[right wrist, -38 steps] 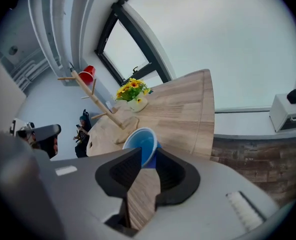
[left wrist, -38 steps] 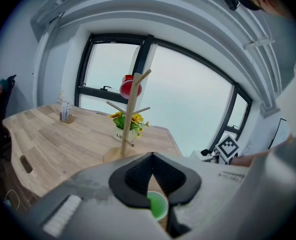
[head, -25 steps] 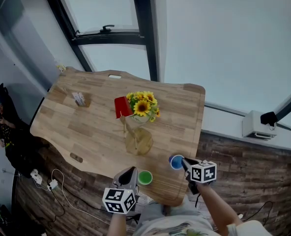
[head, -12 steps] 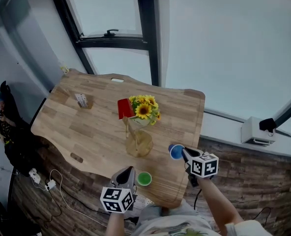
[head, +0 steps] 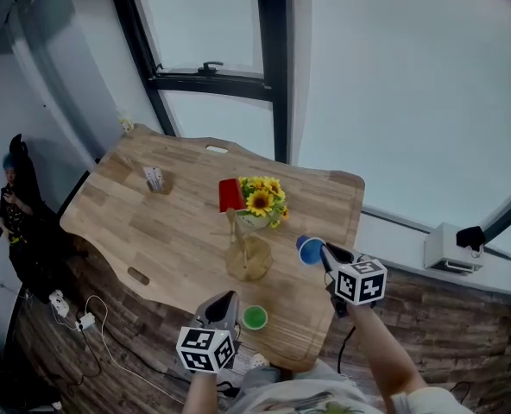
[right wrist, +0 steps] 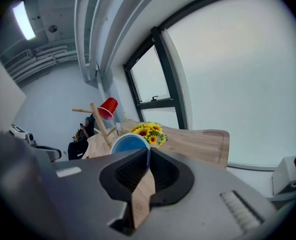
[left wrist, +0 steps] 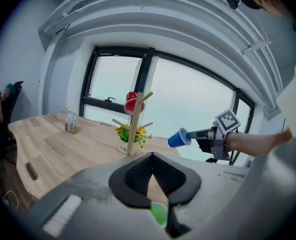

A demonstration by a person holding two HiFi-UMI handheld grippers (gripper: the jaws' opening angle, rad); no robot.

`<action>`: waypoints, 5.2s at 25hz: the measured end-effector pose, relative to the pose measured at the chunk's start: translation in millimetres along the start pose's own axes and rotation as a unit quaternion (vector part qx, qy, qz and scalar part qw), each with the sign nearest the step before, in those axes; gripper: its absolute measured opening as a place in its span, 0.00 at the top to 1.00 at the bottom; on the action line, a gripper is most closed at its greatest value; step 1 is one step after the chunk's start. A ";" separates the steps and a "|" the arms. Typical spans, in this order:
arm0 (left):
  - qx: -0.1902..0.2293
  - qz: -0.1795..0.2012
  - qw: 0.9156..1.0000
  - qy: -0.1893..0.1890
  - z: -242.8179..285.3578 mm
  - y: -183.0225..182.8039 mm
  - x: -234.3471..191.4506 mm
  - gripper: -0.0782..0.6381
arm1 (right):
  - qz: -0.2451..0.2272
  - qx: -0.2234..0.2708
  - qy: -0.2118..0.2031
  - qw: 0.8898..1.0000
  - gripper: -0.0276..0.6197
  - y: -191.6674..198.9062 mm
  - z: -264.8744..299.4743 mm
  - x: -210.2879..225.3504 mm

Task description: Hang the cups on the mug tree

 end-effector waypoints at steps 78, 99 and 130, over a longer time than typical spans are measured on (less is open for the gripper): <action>0.013 -0.026 0.998 -0.054 -33.8 3.8 -46.1 0.89 | -0.431 0.031 0.094 0.897 0.90 -30.9 89.4 -128.1; 0.012 -0.018 0.998 -0.050 -42.2 6.1 -40.1 0.89 | -0.429 0.032 0.061 0.901 0.89 -11.0 87.0 -154.0; 0.006 -0.018 0.998 -0.052 -34.7 9.0 -34.6 0.89 | -0.422 0.012 -0.045 0.905 0.77 14.2 88.2 -170.2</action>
Point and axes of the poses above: the fingertips, and each gripper's own axes: z forward along the fingers, x to its right, y out of its underside, the point moved 7 cm from there along -z, backward along the fingers, and after that the axes turned 1 degree about -z, right-handed, at the moved point
